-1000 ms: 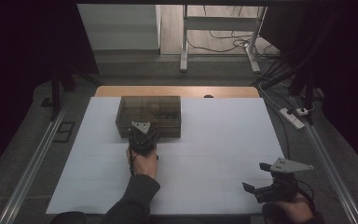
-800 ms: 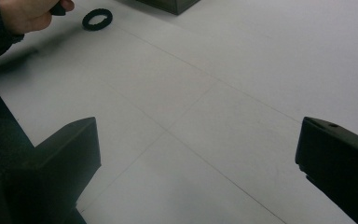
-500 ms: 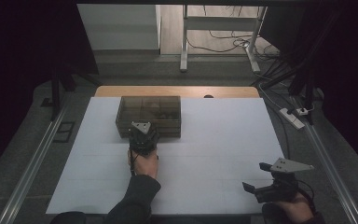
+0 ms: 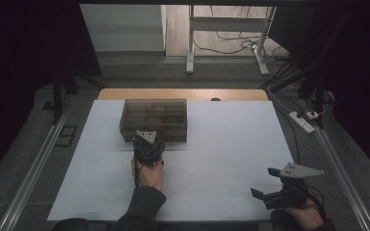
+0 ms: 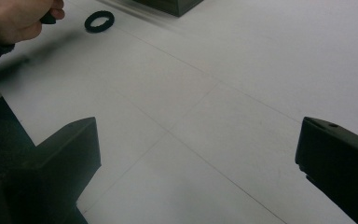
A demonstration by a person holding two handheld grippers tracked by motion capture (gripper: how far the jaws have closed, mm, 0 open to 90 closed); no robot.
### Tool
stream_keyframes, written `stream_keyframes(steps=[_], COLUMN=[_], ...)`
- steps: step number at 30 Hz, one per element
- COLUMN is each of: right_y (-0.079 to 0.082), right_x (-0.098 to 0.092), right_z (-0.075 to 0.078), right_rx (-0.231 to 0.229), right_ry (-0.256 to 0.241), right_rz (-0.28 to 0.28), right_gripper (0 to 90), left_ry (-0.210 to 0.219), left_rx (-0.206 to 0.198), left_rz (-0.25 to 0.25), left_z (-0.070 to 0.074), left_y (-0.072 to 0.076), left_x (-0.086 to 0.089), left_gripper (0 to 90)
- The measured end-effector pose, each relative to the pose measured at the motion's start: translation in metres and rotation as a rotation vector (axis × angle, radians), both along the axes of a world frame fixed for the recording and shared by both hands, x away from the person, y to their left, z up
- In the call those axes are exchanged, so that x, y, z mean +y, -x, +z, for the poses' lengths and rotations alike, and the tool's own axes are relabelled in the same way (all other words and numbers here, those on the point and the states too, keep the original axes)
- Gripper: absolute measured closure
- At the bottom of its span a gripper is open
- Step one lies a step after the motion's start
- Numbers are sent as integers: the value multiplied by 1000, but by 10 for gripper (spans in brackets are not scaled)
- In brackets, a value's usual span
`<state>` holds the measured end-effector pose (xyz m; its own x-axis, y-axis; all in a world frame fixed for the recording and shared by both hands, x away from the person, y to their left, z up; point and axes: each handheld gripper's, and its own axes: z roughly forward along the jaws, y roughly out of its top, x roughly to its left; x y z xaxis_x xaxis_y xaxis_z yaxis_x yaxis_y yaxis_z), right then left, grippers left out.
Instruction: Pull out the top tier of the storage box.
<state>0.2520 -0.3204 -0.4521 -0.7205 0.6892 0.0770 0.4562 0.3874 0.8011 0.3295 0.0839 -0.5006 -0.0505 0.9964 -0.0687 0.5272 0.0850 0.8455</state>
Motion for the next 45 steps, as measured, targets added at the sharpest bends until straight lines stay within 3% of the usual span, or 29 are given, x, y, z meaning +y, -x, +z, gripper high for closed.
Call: stream_keyframes(steps=[12, 20, 33, 34, 38, 45], right_y=[0, 0, 0, 0, 0, -1], right_x=[1, 1, 1, 1, 1, 1], right_z=[0, 0, 0, 0, 0, -1], right_rx=[2, 2, 5, 6, 6, 10], right_ry=[7, 9, 10, 8, 8, 8], right_rz=[2, 3, 7, 7, 7, 10], right_gripper=[0, 0, 0, 0, 0, 0], left_ry=[12, -45, 26, 38, 17, 13], left_rx=[6, -8, 97, 105, 114, 172], left_rz=[-45, -98, -233, -264, -292, -381], left_z=[2, 12, 26, 28, 32, 41], left_y=[1, 3, -6, -7, -7, -12], left_x=[5, 6, 26, 29, 33, 45], left_gripper=[528, 403, 268, 239, 217, 144])
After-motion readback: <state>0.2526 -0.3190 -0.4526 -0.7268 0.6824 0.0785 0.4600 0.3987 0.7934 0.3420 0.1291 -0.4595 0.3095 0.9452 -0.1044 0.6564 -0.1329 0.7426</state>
